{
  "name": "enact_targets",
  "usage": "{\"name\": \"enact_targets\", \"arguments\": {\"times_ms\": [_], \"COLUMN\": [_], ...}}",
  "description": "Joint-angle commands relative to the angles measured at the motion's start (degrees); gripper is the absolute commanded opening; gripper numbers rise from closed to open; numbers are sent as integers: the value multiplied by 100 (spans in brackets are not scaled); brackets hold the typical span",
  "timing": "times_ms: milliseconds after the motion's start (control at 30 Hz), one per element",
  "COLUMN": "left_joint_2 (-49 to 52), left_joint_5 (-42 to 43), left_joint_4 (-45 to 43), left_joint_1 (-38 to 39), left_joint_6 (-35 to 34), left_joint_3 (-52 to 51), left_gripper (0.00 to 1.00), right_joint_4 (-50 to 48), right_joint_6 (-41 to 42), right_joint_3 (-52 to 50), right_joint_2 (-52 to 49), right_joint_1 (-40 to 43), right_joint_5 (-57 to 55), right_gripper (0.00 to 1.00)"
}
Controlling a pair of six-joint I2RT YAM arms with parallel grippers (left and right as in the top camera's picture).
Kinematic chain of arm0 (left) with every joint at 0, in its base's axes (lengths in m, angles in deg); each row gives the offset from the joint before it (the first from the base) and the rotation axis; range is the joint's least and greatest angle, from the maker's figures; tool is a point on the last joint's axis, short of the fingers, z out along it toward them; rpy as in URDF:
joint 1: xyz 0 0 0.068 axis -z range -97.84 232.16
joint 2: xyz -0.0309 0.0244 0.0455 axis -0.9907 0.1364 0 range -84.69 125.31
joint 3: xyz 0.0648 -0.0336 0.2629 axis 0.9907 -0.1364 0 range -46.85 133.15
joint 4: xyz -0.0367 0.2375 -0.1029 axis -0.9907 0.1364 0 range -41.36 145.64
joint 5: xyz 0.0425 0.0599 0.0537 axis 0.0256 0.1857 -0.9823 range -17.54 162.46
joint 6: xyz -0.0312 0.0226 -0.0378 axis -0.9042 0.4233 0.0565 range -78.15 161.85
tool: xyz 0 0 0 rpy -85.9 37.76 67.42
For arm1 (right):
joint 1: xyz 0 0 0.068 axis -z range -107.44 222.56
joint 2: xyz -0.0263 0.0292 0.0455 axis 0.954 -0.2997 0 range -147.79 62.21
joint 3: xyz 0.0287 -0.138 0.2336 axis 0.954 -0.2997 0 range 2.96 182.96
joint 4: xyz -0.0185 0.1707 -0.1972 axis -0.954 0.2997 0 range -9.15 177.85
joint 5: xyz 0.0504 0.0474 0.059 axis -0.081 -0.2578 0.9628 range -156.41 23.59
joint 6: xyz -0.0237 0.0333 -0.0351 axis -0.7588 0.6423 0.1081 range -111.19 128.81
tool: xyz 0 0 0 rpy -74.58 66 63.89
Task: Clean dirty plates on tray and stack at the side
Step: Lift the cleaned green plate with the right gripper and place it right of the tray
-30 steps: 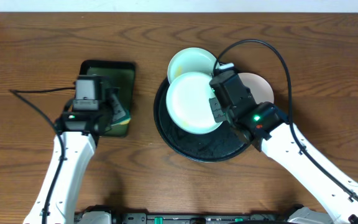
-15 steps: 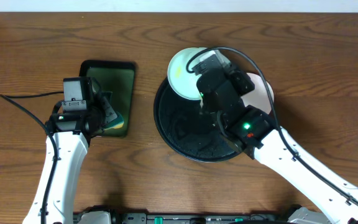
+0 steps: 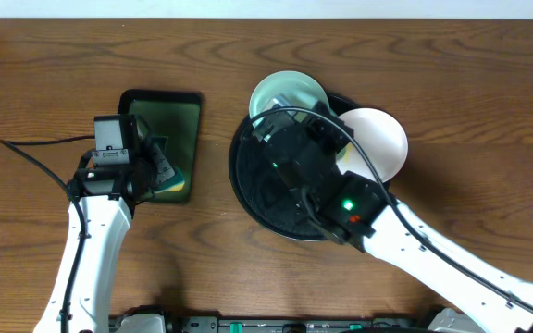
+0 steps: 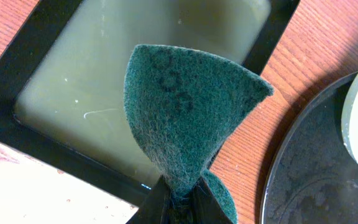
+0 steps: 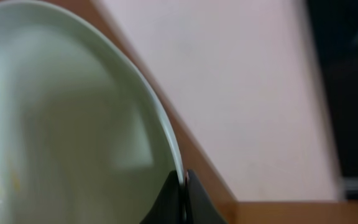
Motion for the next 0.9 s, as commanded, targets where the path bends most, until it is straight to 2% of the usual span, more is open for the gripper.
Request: {"name": "enact_targets", "arguments": {"times_ms": [0,133,267,367,433,600,700,867], "left_joint_2": [-31,-31,-31,-31,-31,-31,-31,-31], "left_joint_5": [55,55,55,52,52,55,55,55], "left_joint_4": [9,9,9,11,9,11,9,9], "left_joint_1": [-17,-17,-20,-20,-17,-17,-17,-17], "left_joint_6": [52,55,90,162,162,162,162,162], "left_joint_3": [-46,-46,-46,-46,-46,-46,-55,-57], "left_gripper": [7,8,7,8,7,7,7,8], "right_joint_4": [20,-872,-1438,-1123,-647,15,267,431], "right_joint_6": [514,592,988,1864,2645,3985,4435,4999], "right_joint_3": [61,61,63,63,66,66,66,66], "right_joint_2": [-483,-688,-614,-525,-446,-411,-420,-420], "right_joint_1": [111,120,367,822,1377,3032,4033,5530], "right_joint_5": [330,-1088,-929,-155,960,3797,4955,5836], "right_gripper": [1,1,1,1,1,1,1,1]}}
